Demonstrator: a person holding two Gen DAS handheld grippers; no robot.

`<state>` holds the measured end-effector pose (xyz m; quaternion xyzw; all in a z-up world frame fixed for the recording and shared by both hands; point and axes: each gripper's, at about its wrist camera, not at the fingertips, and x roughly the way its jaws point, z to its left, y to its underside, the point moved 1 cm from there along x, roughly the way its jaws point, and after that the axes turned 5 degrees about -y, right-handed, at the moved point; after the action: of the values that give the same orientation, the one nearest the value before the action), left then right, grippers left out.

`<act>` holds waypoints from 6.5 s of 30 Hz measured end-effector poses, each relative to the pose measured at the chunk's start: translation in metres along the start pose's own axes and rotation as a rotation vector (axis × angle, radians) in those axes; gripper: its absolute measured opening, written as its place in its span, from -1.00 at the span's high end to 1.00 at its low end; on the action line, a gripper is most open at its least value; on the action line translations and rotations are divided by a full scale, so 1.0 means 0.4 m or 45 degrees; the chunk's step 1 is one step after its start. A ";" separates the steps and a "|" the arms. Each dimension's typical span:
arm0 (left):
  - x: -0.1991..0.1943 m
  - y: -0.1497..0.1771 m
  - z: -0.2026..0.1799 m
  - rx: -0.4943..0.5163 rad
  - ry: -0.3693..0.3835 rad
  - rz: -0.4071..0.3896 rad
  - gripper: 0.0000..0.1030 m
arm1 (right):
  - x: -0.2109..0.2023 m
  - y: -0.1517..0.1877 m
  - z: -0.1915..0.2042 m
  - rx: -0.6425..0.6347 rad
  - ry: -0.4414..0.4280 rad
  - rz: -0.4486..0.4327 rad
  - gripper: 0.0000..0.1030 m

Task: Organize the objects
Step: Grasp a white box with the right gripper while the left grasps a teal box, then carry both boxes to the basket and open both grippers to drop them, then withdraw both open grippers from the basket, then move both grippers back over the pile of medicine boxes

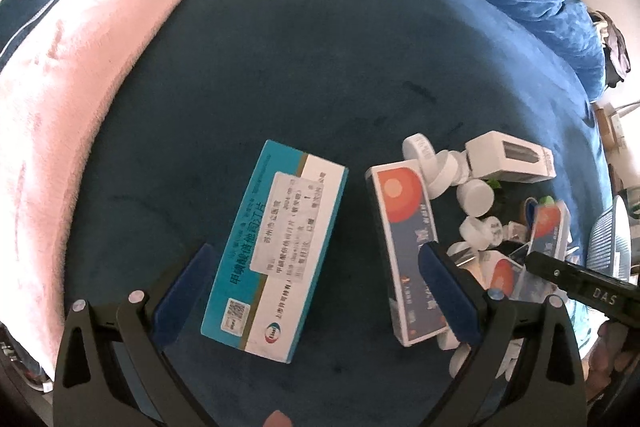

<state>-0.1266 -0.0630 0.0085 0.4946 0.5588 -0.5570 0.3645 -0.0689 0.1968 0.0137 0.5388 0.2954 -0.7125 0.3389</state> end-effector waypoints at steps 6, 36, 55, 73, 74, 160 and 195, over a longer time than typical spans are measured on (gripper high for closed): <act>0.042 0.004 0.027 -0.025 -0.010 0.045 -0.96 | -0.036 0.001 0.010 -0.048 -0.043 -0.072 0.52; -0.131 0.050 -0.191 0.033 0.186 -0.060 -0.27 | -0.139 -0.002 -0.061 0.000 -0.237 -0.178 0.52; -0.176 0.056 -0.435 0.197 0.326 -0.079 -0.27 | -0.275 0.022 -0.291 0.176 -0.243 -0.312 0.52; -0.224 0.124 -0.778 0.358 0.608 -0.036 -0.27 | -0.445 0.136 -0.667 0.584 -0.206 -0.609 0.51; -0.232 0.130 -0.798 0.361 0.630 -0.034 -0.27 | -0.450 0.138 -0.675 0.589 -0.172 -0.621 0.51; -0.153 0.080 -0.656 0.289 0.274 -0.102 -0.99 | -0.345 0.083 -0.578 0.473 0.186 -0.380 -0.96; -0.068 0.005 -0.230 0.006 0.095 -0.057 -0.99 | -0.166 -0.065 -0.083 -0.066 0.058 -0.211 -1.00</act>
<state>-0.1048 0.0231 0.0444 0.5031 0.5817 -0.5475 0.3297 -0.0581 0.2494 0.0712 0.5196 0.3649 -0.7178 0.2856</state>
